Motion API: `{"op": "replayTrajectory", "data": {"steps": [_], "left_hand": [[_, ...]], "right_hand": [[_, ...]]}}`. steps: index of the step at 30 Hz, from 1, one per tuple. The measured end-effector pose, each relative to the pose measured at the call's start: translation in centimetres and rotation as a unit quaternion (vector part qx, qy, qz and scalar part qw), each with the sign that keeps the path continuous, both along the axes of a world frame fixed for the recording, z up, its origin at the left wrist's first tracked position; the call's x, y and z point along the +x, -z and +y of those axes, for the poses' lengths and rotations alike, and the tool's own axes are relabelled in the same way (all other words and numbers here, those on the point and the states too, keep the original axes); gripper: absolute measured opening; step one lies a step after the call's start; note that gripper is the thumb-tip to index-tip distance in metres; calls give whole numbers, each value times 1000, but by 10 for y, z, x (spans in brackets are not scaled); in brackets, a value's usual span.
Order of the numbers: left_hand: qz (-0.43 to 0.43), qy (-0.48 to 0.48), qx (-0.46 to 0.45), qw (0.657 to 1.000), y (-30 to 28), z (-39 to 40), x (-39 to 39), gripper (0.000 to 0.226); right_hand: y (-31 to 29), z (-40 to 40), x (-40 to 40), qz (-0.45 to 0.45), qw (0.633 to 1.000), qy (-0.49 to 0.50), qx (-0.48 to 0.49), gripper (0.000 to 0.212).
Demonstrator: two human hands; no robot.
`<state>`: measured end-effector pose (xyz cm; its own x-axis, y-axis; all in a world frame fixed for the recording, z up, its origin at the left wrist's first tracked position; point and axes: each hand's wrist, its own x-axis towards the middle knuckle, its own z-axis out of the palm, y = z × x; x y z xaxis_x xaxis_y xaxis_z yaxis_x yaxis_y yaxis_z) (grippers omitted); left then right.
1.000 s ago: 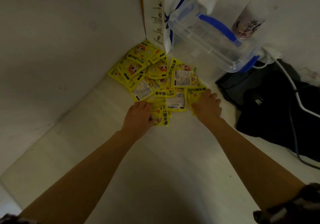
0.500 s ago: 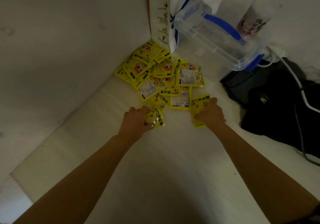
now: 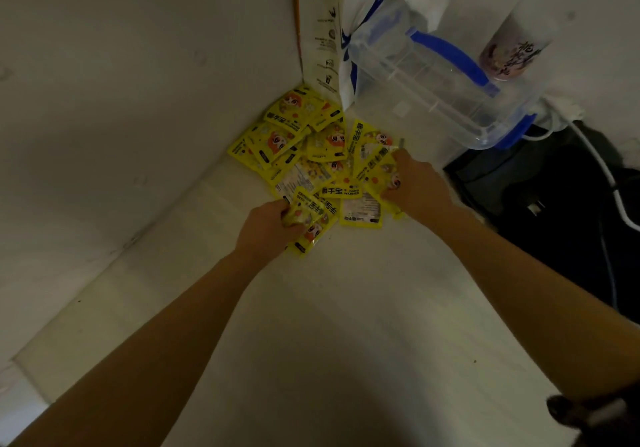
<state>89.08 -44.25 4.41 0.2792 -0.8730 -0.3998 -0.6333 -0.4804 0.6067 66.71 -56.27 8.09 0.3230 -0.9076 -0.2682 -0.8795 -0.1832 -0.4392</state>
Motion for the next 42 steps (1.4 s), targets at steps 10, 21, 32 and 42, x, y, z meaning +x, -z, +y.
{"op": "replayTrajectory", "data": {"steps": [10,21,32,42], "left_hand": [[-140,60,51,987,15,-5,-14,35],[-37,-7,27,999,9,1,-25,41],[1,-47,42,998,2,32,-28,44],[124,-155,24,980,-8,32,0,35]], "right_hand": [[22,-49,30,117,984,-126,-44,65],[29,-39,30,154,984,-76,-47,72],[22,-4,7,125,991,-35,9,49],[10,11,-8,-140,957,157,199,42]]}}
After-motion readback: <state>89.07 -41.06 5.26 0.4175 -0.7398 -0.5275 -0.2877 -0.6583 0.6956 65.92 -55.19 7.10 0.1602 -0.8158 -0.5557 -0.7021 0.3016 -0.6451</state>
